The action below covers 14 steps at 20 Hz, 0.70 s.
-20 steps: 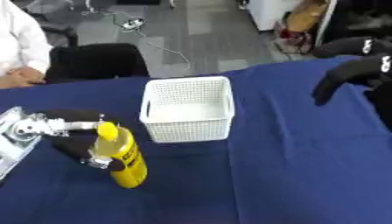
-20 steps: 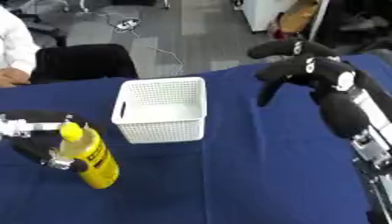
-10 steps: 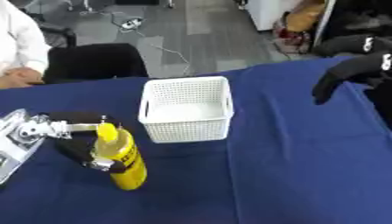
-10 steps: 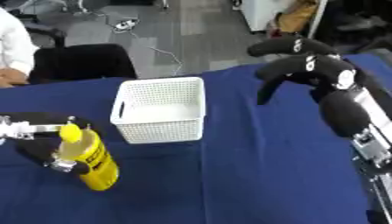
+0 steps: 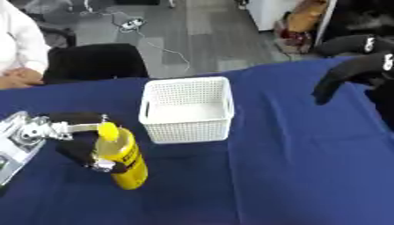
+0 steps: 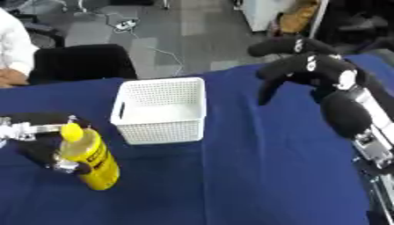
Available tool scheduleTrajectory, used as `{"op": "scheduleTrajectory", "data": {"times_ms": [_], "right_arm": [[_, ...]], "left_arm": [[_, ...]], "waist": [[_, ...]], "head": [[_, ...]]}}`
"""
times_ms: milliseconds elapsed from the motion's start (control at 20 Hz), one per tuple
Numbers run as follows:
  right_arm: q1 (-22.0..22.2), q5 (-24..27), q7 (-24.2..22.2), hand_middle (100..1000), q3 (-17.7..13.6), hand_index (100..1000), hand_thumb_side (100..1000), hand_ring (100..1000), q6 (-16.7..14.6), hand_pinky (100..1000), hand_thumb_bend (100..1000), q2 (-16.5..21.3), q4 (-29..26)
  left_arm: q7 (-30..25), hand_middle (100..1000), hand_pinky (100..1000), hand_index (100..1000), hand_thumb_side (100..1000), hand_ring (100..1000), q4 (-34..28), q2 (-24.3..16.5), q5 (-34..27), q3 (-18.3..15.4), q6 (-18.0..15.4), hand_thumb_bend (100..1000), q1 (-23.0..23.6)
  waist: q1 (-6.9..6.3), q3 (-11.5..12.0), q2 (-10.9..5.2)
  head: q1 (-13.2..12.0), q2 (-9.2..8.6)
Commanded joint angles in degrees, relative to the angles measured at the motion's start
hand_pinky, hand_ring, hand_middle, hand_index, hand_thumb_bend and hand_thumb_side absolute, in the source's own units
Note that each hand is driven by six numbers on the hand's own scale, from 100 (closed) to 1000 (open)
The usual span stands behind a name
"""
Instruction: Pick up objects on the table and place them in the box.
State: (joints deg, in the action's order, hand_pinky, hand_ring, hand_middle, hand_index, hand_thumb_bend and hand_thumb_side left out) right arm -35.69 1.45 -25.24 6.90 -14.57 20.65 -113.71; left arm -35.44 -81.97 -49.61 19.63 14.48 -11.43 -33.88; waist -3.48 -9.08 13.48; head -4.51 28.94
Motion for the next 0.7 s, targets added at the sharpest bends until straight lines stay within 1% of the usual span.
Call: {"op": "scheduleTrajectory", "data": {"times_ms": [50,100,150,200,250,300,350,450,500,550,600,700], "right_arm": [[-0.91,0.17,-0.11,824,-0.28,763,1000,519,-0.02,569,352,0.40,-0.88],[-0.91,0.16,-0.13,824,-0.28,763,1000,519,-0.02,569,352,0.40,-0.88],[-0.90,0.15,-0.15,824,-0.28,763,1000,519,-0.02,569,352,0.41,-0.88],[-0.89,0.14,-0.17,825,-0.28,763,1000,519,-0.03,569,353,0.41,-0.88],[-0.88,0.13,-0.19,825,-0.28,763,1000,519,-0.03,569,352,0.42,-0.88],[-0.88,0.13,-0.21,824,-0.28,763,1000,519,-0.03,569,353,0.43,-0.88],[-0.88,0.13,-0.22,824,-0.28,763,1000,519,-0.04,569,353,0.42,-0.88],[-0.88,0.14,-0.22,824,-0.28,763,1000,519,-0.05,569,353,0.41,-0.88],[-0.88,0.15,-0.22,824,-0.29,763,1000,519,-0.05,569,353,0.41,-0.88],[-0.87,0.15,-0.22,824,-0.29,763,1000,519,-0.05,569,356,0.42,-0.88],[-0.87,0.15,-0.22,824,-0.29,763,1000,519,-0.05,569,353,0.42,-0.88],[-0.84,0.14,-0.22,824,-0.29,763,1000,519,-0.04,569,352,0.45,-0.88]], "left_arm": [[3.77,527,232,767,604,422,-0.26,-0.70,-0.58,-0.70,0.24,469,-0.89],[5.23,463,100,697,584,353,-0.35,-0.64,-0.74,-0.70,0.15,400,-0.90],[7.14,452,100,677,583,339,-0.50,-0.57,-1.10,-0.80,-0.07,386,-0.92],[8.98,426,100,645,590,316,-0.56,-0.57,-1.43,-0.78,-0.29,351,-0.90],[10.85,431,100,651,587,321,-0.56,-0.58,-1.81,-0.78,-0.45,359,-0.90],[12.20,348,100,563,625,264,-0.49,-0.61,-2.04,-0.64,-0.55,292,-0.86],[13.49,324,100,547,647,249,-0.38,-0.62,-2.29,-0.57,-0.56,261,-0.86],[15.39,258,100,497,726,205,-0.09,-0.64,-2.60,-0.41,-0.46,153,-0.84],[16.07,209,100,460,776,173,0.03,-0.66,-2.70,-0.33,-0.38,100,-0.82],[16.63,199,100,470,764,167,0.12,-0.71,-2.74,-0.28,-0.24,109,-0.81],[16.99,148,100,413,802,129,0.15,-0.79,-2.54,-0.22,-0.12,100,-0.80],[17.29,121,100,383,814,103,0.10,-0.92,-2.43,-0.20,0.06,100,-0.78]], "waist": [[0.06,-0.05,-0.90],[0.07,-0.04,-0.90],[0.08,-0.02,-0.90],[0.09,-0.01,-0.91],[0.09,0.01,-0.91],[0.09,0.00,-0.91],[0.09,0.00,-0.92],[0.08,-0.02,-0.93],[0.07,-0.02,-0.94],[0.06,-0.01,-0.96],[0.04,-0.01,-0.97],[-0.02,0.04,-1.03]], "head": [[-0.02,-0.61],[-0.01,-0.60],[0.01,-0.58],[0.01,-0.57],[0.01,-0.56],[0.00,-0.55],[0.00,-0.54],[0.04,-0.58],[0.06,-0.59],[0.08,-0.60],[0.08,-0.61],[0.13,-0.64]]}}
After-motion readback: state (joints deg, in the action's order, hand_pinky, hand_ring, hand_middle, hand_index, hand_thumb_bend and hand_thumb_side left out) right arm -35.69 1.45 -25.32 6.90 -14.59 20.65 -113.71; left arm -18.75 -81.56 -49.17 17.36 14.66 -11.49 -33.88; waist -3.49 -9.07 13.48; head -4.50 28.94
